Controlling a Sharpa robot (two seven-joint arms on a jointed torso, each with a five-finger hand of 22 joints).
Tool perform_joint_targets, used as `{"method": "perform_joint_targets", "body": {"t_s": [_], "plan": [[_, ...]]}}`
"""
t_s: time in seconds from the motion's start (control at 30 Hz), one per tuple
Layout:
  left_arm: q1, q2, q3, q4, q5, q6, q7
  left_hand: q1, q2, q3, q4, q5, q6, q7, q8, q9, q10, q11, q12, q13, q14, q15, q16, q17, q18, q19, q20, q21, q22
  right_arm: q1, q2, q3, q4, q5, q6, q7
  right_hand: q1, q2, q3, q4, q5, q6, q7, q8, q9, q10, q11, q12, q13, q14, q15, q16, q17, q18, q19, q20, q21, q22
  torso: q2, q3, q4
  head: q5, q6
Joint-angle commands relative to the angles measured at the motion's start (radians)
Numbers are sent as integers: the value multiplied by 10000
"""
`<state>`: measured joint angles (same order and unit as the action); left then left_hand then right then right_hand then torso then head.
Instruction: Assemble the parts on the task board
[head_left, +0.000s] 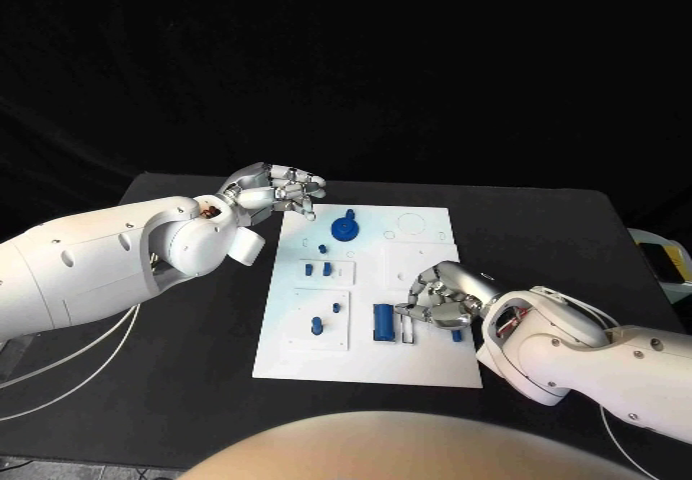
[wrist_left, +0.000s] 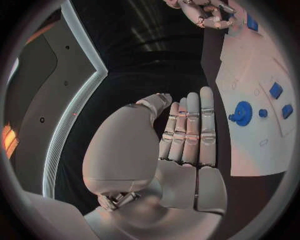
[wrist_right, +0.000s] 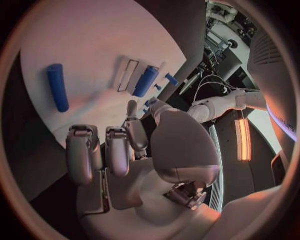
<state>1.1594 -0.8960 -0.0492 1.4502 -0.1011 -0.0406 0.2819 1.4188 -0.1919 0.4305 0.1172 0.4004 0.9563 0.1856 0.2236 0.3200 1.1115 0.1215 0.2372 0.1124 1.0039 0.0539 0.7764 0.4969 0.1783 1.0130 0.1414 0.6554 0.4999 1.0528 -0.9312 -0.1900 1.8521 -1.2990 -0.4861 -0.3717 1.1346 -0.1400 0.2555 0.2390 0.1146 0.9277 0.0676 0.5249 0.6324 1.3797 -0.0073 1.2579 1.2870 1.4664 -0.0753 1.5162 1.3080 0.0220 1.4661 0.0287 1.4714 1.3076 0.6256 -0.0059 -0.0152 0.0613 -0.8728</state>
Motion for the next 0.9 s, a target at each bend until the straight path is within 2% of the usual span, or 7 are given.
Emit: {"method": "perform_joint_targets", "body": {"t_s": [0.03,0.23,0.33,0.43,0.63,0.9], "plan": [[5,17,6,22,58,111,164,30,81,-58,2,30,-1,38,-49,14,-88,10,-58,15,-57,7,17,17,31,-66,-16,-56,14,84,-291,11,58,928,-670,875,322,-28,65,-215,61,-150,48,-125,-73,-131,36,-131,-94,797,32,-54,1446,-7,820,2,-101,2342,-8,-12,2,-85,2],[5,23,5,21,58,61,250,8,68,-75,16,24,1,37,-51,17,-83,12,-54,19,-59,11,18,21,27,-71,-11,-61,14,216,-1049,13,172,1168,-353,936,555,-144,144,-391,-4,-387,207,-477,-300,-359,167,-446,-342,771,141,-113,1356,18,783,91,-246,2304,-31,-29,-17,-231,13],[5,28,3,21,58,50,269,8,68,-75,16,24,1,37,-51,17,-83,12,-54,19,-59,11,18,21,27,-71,-11,-61,14,221,-1415,10,252,888,-157,823,562,-171,143,-403,-20,-395,225,-523,-332,-381,184,-481,-370,772,156,-111,1363,17,783,104,-242,2305,-2,-2,-21,-293,56],[5,37,0,21,58,40,273,8,68,-75,16,24,1,37,-51,17,-83,12,-54,19,-59,11,18,21,27,-71,-11,-61,14,190,-1691,4,326,463,56,628,541,-198,127,-398,-50,-338,227,-534,-351,-393,193,-503,-388,767,168,-123,1344,19,781,116,-250,2303,7,1,-12,-326,103],[5,60,-4,19,58,41,274,-8,64,-85,28,23,2,35,-52,18,-80,12,-52,22,-61,14,19,23,26,-75,-7,-65,13,-18,-1910,-16,361,-200,394,187,480,-243,89,-372,-82,-196,212,-543,-385,-464,189,-630,-494,737,172,-189,1236,42,753,135,-366,2273,8,-4,-16,-323,79],[5,46,-7,22,58,61,249,-8,64,-85,28,23,2,35,-52,18,-80,12,-52,22,-61,14,19,23,26,-75,-7,-65,13,-256,-1791,-25,255,-576,425,-252,393,-269,41,-319,-102,-118,202,-558,-410,-481,181,-675,-529,729,167,-209,1211,51,742,141,-412,2260,30,18,15,-274,27]]}}
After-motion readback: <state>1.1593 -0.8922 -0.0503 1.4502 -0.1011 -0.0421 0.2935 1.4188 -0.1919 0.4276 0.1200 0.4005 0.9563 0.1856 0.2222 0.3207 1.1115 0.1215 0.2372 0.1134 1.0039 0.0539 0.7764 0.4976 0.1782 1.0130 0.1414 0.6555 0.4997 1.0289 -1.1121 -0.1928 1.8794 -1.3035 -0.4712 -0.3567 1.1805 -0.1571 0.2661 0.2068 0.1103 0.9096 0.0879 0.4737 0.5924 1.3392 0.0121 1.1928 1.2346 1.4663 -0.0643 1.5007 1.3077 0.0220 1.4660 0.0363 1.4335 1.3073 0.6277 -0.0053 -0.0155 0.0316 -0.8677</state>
